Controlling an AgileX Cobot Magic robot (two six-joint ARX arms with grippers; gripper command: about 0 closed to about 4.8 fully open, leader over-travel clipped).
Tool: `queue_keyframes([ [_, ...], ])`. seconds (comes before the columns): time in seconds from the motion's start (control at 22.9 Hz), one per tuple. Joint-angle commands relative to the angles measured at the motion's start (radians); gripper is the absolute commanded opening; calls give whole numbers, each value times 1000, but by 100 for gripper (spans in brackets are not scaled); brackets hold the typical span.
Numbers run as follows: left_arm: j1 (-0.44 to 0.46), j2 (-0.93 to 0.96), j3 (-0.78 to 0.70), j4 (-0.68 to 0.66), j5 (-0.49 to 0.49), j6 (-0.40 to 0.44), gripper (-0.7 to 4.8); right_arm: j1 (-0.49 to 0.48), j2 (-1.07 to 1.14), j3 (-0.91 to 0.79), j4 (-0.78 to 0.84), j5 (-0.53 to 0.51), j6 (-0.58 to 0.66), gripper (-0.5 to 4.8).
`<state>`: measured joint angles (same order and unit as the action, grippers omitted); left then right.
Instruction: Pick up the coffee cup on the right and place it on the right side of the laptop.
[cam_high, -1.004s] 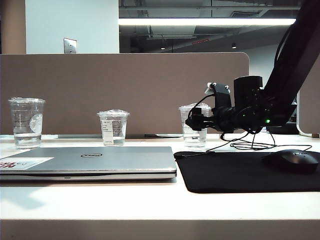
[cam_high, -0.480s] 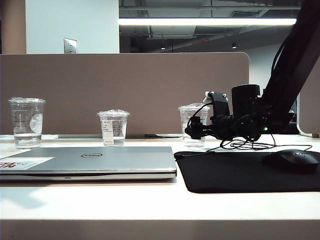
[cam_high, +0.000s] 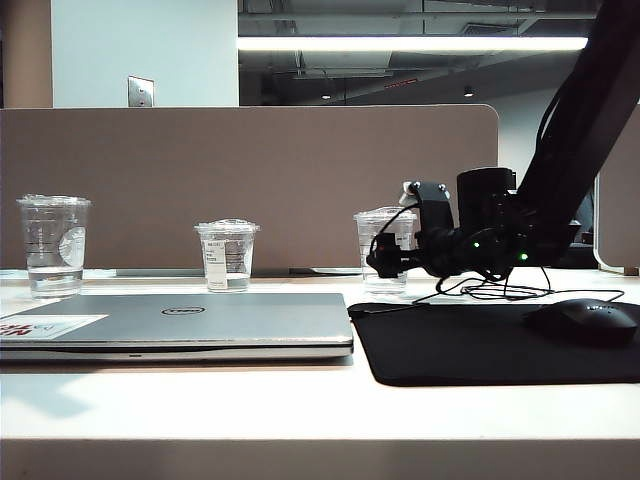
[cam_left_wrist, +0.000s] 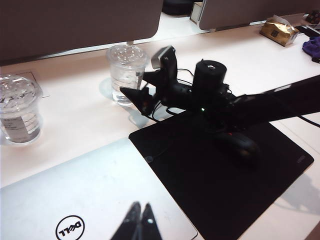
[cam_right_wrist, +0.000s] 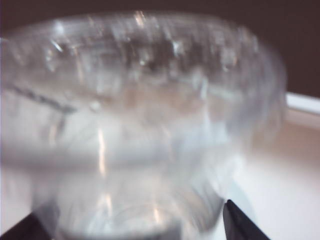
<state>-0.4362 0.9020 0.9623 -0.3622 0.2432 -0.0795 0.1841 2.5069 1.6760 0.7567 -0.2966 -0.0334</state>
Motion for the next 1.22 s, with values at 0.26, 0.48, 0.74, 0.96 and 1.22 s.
queue_keyframes([
  [0.26,-1,-1,5,-3,5,1,-5,1,48,127,-58,-17,7,479],
  [0.48,-1,-1,5,-4,4,1,-5,1,77,187,-86,-20,7,479],
  [0.74,-1,-1,5,-3,5,1,-5,2,77,185,-87,-20,7,415],
  [0.96,-1,-1,5,-3,5,0,-5,2,77,185,-87,-20,6,248],
  [1.22,-1,-1,5,-3,5,0,-5,2,76,185,-87,-21,7,231],
])
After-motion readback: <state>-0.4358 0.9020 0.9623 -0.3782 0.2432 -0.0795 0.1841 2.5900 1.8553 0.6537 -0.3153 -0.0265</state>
